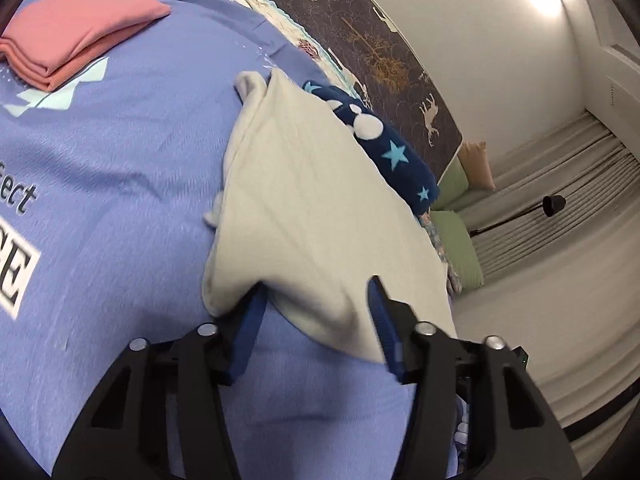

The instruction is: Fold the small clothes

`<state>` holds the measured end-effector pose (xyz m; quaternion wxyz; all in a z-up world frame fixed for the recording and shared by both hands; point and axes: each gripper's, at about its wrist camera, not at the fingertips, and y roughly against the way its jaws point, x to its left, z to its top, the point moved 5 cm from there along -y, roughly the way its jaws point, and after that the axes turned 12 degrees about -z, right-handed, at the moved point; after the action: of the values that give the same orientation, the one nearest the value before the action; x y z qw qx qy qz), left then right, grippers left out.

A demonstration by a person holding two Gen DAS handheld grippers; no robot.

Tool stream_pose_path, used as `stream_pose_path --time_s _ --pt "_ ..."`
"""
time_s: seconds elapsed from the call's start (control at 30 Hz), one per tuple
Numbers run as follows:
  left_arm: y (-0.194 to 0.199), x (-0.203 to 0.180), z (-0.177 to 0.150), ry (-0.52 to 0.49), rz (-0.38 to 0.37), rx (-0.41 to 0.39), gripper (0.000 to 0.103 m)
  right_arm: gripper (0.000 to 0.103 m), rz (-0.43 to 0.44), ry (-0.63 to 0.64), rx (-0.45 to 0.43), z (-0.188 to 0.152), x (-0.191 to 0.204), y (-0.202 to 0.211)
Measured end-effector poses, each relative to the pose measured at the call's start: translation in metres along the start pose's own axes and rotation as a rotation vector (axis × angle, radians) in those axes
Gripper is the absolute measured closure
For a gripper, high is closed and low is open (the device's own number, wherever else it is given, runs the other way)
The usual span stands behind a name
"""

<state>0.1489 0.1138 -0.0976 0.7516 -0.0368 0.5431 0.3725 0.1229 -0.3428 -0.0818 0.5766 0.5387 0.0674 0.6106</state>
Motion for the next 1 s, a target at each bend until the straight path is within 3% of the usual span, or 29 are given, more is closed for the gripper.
stream_pose_path --time_s 0.03,0.07,0.13,0.27,0.43,0.57,0.63,0.67,0.7,0.73,0.8,0.83,0.93,1.0 --pt "-0.004 0.002 0.003 -0.001 0.016 -0.002 0.087 0.039 -0.006 -0.013 -0.011 0.004 0.000 -0.004" --pt "-0.010 0.007 0.004 0.020 0.011 0.006 0.098 0.058 -0.019 -0.021 -0.021 0.007 0.002 -0.006" --pt "-0.010 0.012 0.006 0.078 -0.027 -0.005 0.099 0.099 -0.030 -0.038 -0.015 0.011 0.002 -0.011" --pt "0.012 -0.020 0.010 -0.009 -0.049 -0.044 0.100 0.101 0.045 -0.062 -0.057 0.015 0.011 0.010" --pt "0.058 -0.070 0.007 -0.173 -0.045 -0.071 0.103 0.101 0.119 0.028 -0.141 0.007 0.030 0.078" --pt "0.106 -0.071 -0.017 -0.234 0.039 -0.093 0.103 0.101 0.060 0.055 -0.115 -0.029 0.008 0.097" --pt "0.116 -0.051 -0.026 -0.194 0.084 -0.081 0.103 0.103 -0.008 0.047 -0.073 -0.047 -0.018 0.092" --pt "0.116 -0.041 -0.026 -0.153 0.104 -0.081 0.101 0.103 -0.031 0.025 -0.061 -0.051 -0.030 0.089" --pt "0.114 -0.032 -0.027 -0.113 0.113 -0.077 0.088 0.102 -0.048 -0.012 -0.055 -0.051 -0.043 0.086" --pt "0.112 -0.023 -0.028 -0.080 0.112 -0.068 0.076 0.100 -0.030 -0.067 -0.041 -0.051 -0.054 0.084" --pt "0.101 -0.014 -0.029 -0.049 0.123 -0.059 0.064 0.100 0.054 -0.127 -0.016 -0.050 -0.057 0.084" --pt "0.095 -0.012 -0.029 -0.047 0.112 -0.046 0.055 0.094 0.072 -0.120 -0.016 -0.049 -0.055 0.085" --pt "0.063 -0.002 -0.026 -0.008 0.119 0.000 0.047 0.052 0.065 -0.051 -0.025 -0.046 -0.039 0.087" --pt "0.053 0.005 -0.024 0.017 0.109 -0.002 0.046 0.052 0.081 -0.027 -0.015 -0.047 -0.032 0.085"
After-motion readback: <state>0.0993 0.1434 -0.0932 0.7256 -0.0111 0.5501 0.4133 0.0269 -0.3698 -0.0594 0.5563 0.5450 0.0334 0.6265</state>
